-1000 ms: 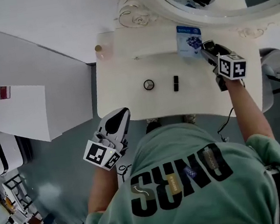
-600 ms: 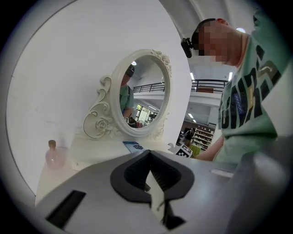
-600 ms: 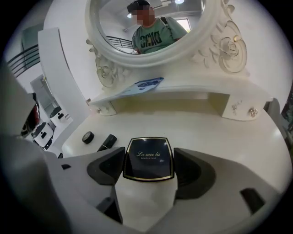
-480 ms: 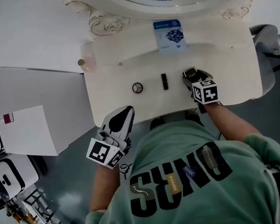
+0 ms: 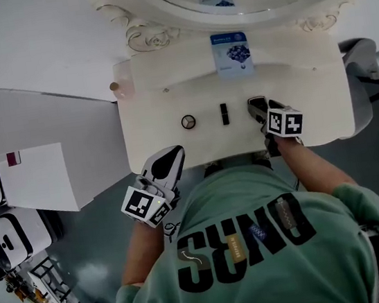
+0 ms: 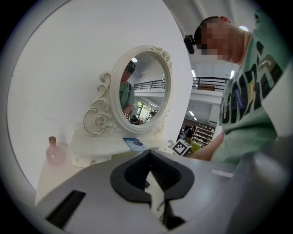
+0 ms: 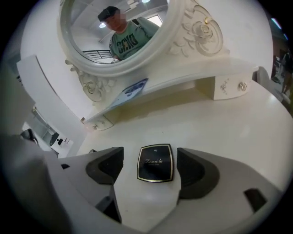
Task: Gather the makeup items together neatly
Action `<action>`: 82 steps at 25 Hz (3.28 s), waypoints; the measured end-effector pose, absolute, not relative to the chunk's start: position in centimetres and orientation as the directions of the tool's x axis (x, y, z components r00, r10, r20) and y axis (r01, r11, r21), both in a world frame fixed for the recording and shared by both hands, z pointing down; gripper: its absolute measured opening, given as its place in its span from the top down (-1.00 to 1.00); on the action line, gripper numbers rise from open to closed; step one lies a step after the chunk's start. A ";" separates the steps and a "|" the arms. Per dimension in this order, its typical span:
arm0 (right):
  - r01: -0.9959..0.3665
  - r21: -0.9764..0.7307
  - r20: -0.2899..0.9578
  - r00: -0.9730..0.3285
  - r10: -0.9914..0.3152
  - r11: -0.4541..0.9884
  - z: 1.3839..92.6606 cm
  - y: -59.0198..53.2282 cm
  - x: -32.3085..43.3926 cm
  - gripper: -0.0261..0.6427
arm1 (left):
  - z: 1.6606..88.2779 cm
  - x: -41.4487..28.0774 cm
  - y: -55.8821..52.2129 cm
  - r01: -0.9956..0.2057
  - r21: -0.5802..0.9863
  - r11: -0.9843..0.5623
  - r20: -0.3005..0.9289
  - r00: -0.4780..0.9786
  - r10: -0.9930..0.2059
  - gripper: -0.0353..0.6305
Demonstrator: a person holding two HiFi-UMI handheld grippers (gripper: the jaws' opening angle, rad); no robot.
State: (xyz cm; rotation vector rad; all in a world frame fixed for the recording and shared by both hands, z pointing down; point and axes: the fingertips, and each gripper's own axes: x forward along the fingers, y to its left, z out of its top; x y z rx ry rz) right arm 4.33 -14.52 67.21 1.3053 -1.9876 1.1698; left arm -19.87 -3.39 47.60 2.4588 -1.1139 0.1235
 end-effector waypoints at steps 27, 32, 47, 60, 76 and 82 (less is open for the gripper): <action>-0.884 -0.262 0.390 -0.465 -0.795 0.388 48.4 -14.2 31.7 0.94 | 59.0 -2.3 -30.1 -0.680 -0.031 -0.733 0.759 0.461 -0.460 -0.29; -0.898 -0.264 0.394 -0.434 -0.810 0.353 49.0 -14.4 36.7 0.94 | 61.1 -1.2 -30.1 -0.688 0.059 -0.723 0.784 0.480 -0.393 -0.28; -0.864 -0.277 0.388 -0.501 -0.773 0.421 49.1 -14.0 41.3 0.94 | 56.6 13.4 -21.5 -0.629 0.241 -0.740 0.685 0.650 -0.329 0.66; -0.877 -0.255 0.450 -0.481 -0.752 0.407 50.3 -10.5 44.8 0.94 | 69.3 22.2 -14.2 -0.654 0.179 -0.735 0.801 0.531 -0.277 0.63; -0.880 -0.256 0.456 -0.475 -0.753 0.401 50.3 -8.3 45.1 0.94 | 70.8 24.3 -13.0 -0.590 0.137 -0.795 0.821 0.517 -0.243 0.05; -0.874 -0.246 0.453 -0.485 -0.748 0.418 50.0 -8.1 44.3 0.94 | 71.0 24.3 -13.0 -0.593 0.097 -0.799 0.824 0.498 -0.269 0.01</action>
